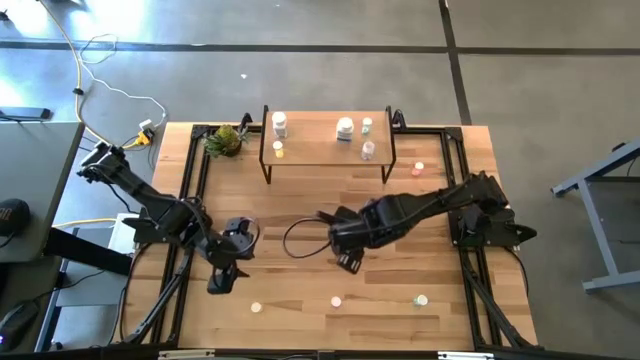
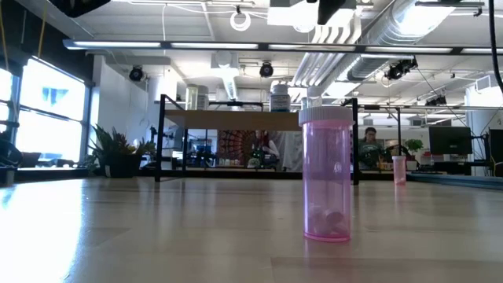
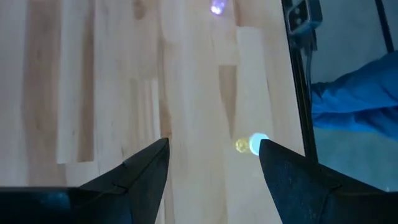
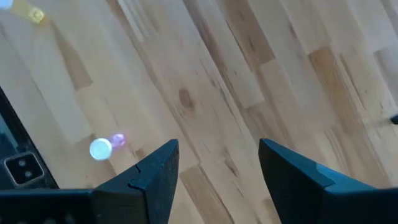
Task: Pick and place medicine bottles onto shelf by color
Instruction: Put the yellow pill bottle on the shelf
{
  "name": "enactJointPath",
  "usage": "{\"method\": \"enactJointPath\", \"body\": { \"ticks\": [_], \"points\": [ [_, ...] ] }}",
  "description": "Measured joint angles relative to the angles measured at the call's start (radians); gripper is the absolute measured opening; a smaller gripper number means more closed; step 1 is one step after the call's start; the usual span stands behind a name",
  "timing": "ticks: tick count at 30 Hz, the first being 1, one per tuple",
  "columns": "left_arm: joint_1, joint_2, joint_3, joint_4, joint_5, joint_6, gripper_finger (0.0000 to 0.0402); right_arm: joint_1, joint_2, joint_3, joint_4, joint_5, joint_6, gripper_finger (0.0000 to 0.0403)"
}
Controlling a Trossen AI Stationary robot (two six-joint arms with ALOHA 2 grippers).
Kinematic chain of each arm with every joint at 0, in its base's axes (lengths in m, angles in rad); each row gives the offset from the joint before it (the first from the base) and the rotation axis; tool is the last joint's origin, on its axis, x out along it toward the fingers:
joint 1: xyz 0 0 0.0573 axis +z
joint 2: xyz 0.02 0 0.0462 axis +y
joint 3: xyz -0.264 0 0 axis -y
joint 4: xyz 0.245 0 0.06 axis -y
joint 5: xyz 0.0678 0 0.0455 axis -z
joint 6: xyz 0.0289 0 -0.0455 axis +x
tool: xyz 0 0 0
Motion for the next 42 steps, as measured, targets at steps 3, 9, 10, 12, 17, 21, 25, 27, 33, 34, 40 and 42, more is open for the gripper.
{"method": "enactJointPath", "body": {
  "ticks": [3, 9, 10, 12, 17, 21, 25, 27, 33, 34, 40, 42],
  "points": [
    [-0.031, 0.023, 0.000, 0.016, 0.000, 0.000, 0.0241, 0.016, 0.000, 0.000, 0.010, 0.044, 0.042, 0.0213],
    [-0.100, 0.096, 0.000, 0.038, -0.043, -0.005, 0.0241, 0.008, -0.004, 0.008, 0.055, 0.110, 0.062, 0.0213],
    [-0.108, 0.109, 0.000, 0.050, -0.048, -0.011, 0.0241, 0.001, -0.004, 0.008, 0.059, 0.113, 0.061, 0.0213],
    [-0.122, 0.134, 0.000, 0.056, -0.048, -0.022, 0.0241, -0.015, -0.005, 0.008, 0.060, 0.113, 0.059, 0.0213],
    [-0.162, 0.193, 0.000, 0.080, -0.053, -0.053, 0.0241, -0.061, -0.005, 0.008, 0.072, 0.114, 0.034, 0.0213],
    [-0.189, 0.240, 0.000, 0.087, -0.065, -0.081, 0.0241, -0.104, -0.019, 0.009, 0.080, 0.113, 0.010, 0.0213],
    [-0.213, 0.290, 0.000, 0.114, -0.075, -0.090, 0.0241, -0.138, -0.039, 0.009, 0.086, 0.114, 0.006, 0.0213],
    [-0.224, 0.312, 0.000, 0.139, -0.075, -0.090, 0.0241, -0.150, -0.054, 0.009, 0.094, 0.114, -0.009, 0.0213],
    [-0.242, 0.380, 0.000, 0.166, -0.076, -0.090, 0.0241, -0.162, -0.094, 0.009, 0.113, 0.116, -0.012, 0.0213],
    [-0.242, 0.391, 0.000, 0.176, -0.080, -0.089, 0.0241, -0.162, -0.099, 0.009, 0.115, 0.118, -0.012, 0.0213],
    [-0.243, 0.446, 0.000, 0.224, -0.069, -0.070, 0.0241, -0.161, -0.114, 0.009, 0.115, 0.131, -0.012, 0.0213],
    [-0.243, 0.461, 0.000, 0.233, -0.067, -0.070, 0.0241, -0.161, -0.115, 0.009, 0.114, 0.131, -0.012, 0.0213]
  ]
}}
